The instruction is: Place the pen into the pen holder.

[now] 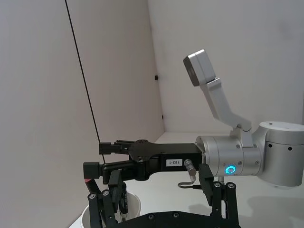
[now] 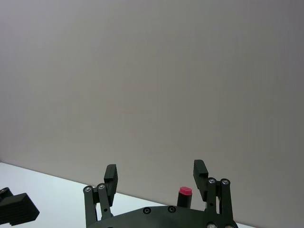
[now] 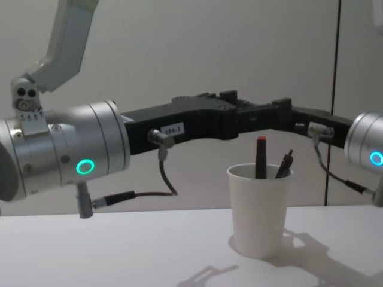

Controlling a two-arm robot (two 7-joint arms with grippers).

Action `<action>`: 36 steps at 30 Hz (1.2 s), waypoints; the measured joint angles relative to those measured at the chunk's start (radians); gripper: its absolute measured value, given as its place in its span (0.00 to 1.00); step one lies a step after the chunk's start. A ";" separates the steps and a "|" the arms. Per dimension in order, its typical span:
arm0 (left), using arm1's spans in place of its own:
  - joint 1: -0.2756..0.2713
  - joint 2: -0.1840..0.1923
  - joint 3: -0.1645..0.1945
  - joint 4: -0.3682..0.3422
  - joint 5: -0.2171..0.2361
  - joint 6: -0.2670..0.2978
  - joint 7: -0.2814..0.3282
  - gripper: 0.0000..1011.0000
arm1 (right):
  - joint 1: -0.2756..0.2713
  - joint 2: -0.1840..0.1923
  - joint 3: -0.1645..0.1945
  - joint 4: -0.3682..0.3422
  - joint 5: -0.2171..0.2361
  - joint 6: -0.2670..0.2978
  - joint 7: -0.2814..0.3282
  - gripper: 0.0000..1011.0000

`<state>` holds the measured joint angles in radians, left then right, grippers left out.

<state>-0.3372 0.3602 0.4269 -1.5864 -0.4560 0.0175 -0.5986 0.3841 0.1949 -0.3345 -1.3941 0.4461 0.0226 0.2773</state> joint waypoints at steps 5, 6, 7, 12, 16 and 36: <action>0.000 0.000 0.000 0.000 0.000 0.000 0.000 0.99 | -0.025 0.015 0.006 -0.045 0.026 0.014 -0.019 0.99; 0.000 0.000 0.000 0.000 0.000 0.000 0.000 0.99 | -0.029 0.017 0.006 -0.051 0.029 0.016 -0.022 0.99; 0.000 0.000 0.000 0.000 0.000 0.000 0.000 0.99 | -0.032 0.019 0.007 -0.058 0.032 0.017 -0.025 0.99; 0.000 0.000 0.000 0.000 0.000 0.000 0.000 0.99 | -0.060 0.036 0.013 -0.102 0.048 0.030 -0.048 0.99; 0.000 0.000 0.000 0.000 0.000 0.000 0.000 0.99 | -0.079 0.049 0.017 -0.132 0.055 0.039 -0.068 0.99; 0.018 0.004 0.005 -0.006 0.046 0.000 0.105 0.99 | -0.168 0.082 0.042 -0.210 0.008 0.039 -0.116 0.99</action>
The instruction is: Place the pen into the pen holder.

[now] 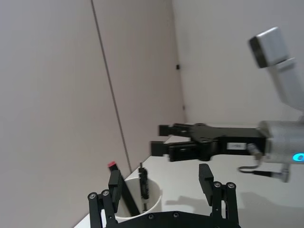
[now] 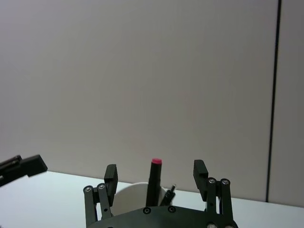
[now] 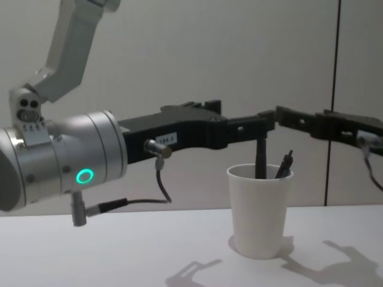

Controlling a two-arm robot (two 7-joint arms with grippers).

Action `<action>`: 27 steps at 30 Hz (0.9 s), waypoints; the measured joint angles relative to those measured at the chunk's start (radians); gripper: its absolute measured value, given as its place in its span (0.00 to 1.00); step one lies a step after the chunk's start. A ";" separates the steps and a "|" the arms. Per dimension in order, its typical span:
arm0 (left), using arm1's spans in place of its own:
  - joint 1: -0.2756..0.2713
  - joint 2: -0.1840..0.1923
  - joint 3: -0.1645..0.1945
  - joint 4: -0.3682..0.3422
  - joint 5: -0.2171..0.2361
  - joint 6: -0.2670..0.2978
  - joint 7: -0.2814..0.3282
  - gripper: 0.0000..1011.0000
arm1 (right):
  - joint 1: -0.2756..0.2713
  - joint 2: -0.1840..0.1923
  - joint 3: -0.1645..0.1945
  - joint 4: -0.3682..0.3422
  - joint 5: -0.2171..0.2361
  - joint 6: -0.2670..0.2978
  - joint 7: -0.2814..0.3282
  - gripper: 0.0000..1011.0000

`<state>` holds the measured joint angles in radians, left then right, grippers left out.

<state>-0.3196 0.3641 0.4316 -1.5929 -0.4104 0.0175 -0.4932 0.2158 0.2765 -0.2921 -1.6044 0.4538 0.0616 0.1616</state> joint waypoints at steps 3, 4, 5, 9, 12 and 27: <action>0.007 0.002 0.002 -0.003 0.017 0.000 0.039 0.99 | -0.029 0.008 0.008 -0.021 -0.021 -0.004 -0.012 0.99; 0.009 0.002 0.002 -0.003 0.022 0.000 0.051 0.99 | -0.043 0.011 0.012 -0.031 -0.031 -0.005 -0.018 0.99; 0.010 0.002 0.003 -0.004 0.026 0.000 0.060 0.99 | -0.043 0.011 0.012 -0.031 -0.031 -0.005 -0.018 0.99; 0.022 0.005 0.006 -0.009 0.053 -0.001 0.123 0.99 | -0.086 0.023 0.025 -0.061 -0.063 -0.011 -0.036 0.99; 0.027 0.006 0.007 -0.010 0.066 -0.001 0.152 0.99 | -0.116 0.031 0.034 -0.082 -0.085 -0.014 -0.048 0.99; 0.062 0.014 0.018 -0.025 0.156 -0.003 0.357 0.99 | -0.226 0.061 0.066 -0.159 -0.163 -0.027 -0.093 0.99</action>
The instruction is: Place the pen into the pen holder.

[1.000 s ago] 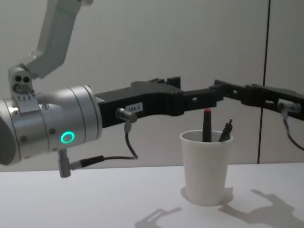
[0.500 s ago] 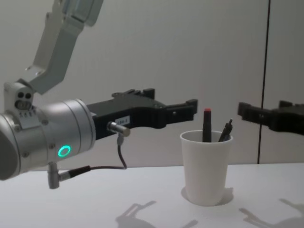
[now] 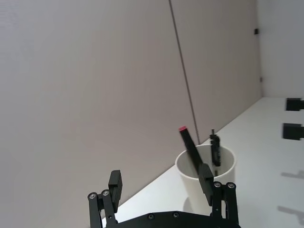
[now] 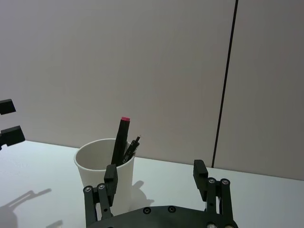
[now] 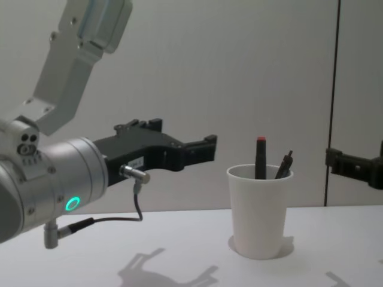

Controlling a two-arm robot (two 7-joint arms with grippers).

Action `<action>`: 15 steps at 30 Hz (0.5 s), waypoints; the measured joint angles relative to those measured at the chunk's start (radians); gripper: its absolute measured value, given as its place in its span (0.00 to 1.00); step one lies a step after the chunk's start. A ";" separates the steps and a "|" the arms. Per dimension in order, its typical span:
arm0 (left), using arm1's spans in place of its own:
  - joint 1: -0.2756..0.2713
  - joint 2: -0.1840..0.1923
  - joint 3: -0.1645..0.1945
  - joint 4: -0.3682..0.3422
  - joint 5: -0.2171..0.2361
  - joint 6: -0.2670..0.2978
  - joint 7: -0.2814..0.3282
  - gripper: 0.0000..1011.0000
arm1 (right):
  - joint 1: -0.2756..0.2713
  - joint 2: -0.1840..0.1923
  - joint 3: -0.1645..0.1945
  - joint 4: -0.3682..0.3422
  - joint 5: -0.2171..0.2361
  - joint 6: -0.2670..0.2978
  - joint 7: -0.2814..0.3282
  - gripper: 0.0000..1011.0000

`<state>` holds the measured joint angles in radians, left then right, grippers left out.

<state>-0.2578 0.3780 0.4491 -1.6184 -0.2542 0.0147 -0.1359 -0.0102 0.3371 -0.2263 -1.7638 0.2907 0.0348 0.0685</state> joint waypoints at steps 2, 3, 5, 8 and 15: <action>0.003 0.001 0.001 -0.001 0.009 0.000 0.020 0.99 | -0.003 0.001 0.001 -0.002 -0.002 0.000 -0.001 0.99; 0.005 0.001 0.001 -0.002 0.013 0.000 0.030 0.99 | -0.004 0.001 0.001 -0.002 -0.003 0.000 -0.002 0.99; 0.010 0.002 0.003 -0.004 0.025 -0.001 0.059 0.99 | -0.004 0.001 0.001 -0.003 -0.003 -0.001 -0.002 0.99; 0.015 0.003 0.004 -0.006 0.040 -0.001 0.090 0.99 | -0.004 0.001 0.001 -0.003 -0.003 -0.001 -0.002 0.99; 0.021 0.005 0.006 -0.008 0.054 -0.001 0.123 0.99 | -0.004 0.000 0.001 -0.003 -0.003 -0.001 -0.002 0.99</action>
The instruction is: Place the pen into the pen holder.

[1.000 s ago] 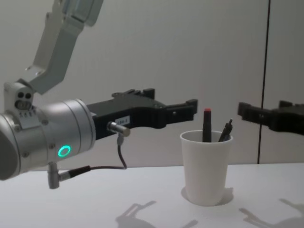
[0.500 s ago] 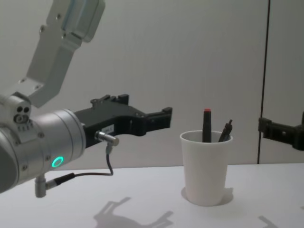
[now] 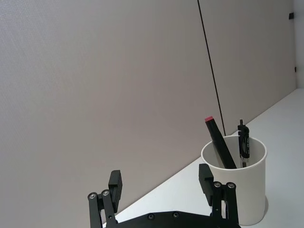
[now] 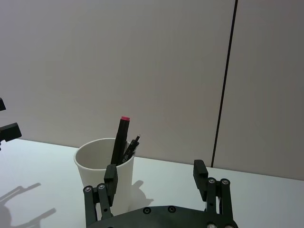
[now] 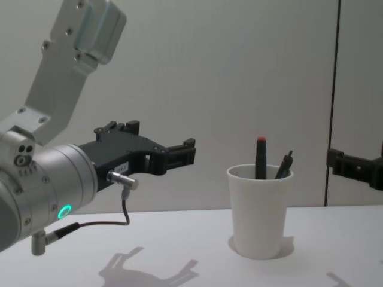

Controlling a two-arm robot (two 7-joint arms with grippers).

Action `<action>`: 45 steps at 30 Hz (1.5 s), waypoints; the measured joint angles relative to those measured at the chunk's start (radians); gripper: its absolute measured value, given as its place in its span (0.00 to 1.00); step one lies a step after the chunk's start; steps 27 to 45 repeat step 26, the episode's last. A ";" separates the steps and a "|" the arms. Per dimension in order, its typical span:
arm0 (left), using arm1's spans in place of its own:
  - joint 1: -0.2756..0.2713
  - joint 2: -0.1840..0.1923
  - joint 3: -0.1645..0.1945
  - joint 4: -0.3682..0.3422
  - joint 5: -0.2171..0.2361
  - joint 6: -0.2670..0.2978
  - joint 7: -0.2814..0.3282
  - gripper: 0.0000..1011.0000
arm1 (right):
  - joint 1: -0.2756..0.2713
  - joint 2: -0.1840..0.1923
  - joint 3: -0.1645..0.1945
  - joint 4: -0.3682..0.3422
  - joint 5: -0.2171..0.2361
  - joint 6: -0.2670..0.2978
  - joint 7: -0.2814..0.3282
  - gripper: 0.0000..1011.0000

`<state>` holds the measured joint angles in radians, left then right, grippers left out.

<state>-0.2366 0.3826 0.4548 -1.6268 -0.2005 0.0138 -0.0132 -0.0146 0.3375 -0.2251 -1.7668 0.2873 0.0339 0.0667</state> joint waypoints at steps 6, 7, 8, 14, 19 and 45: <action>0.000 0.000 0.000 0.000 0.001 0.000 0.002 0.99 | 0.000 0.000 -0.001 0.000 0.000 0.000 0.000 0.99; 0.000 0.000 0.000 0.000 0.001 0.000 0.002 0.99 | 0.000 0.000 -0.001 0.000 0.000 0.000 0.000 0.99; 0.000 0.000 0.000 0.000 0.001 0.000 0.002 0.99 | 0.000 0.000 -0.001 0.000 0.000 0.000 0.000 0.99; 0.000 0.000 0.000 0.000 0.001 0.000 0.002 0.99 | 0.000 0.000 -0.001 0.000 0.000 0.000 0.000 0.99; 0.000 0.000 0.000 0.000 0.001 0.000 0.002 0.99 | 0.000 0.000 -0.001 0.000 0.000 0.000 0.000 0.99; -0.001 0.000 -0.001 0.000 0.000 0.000 0.002 0.99 | 0.000 0.000 -0.001 0.000 0.000 0.000 0.000 0.99</action>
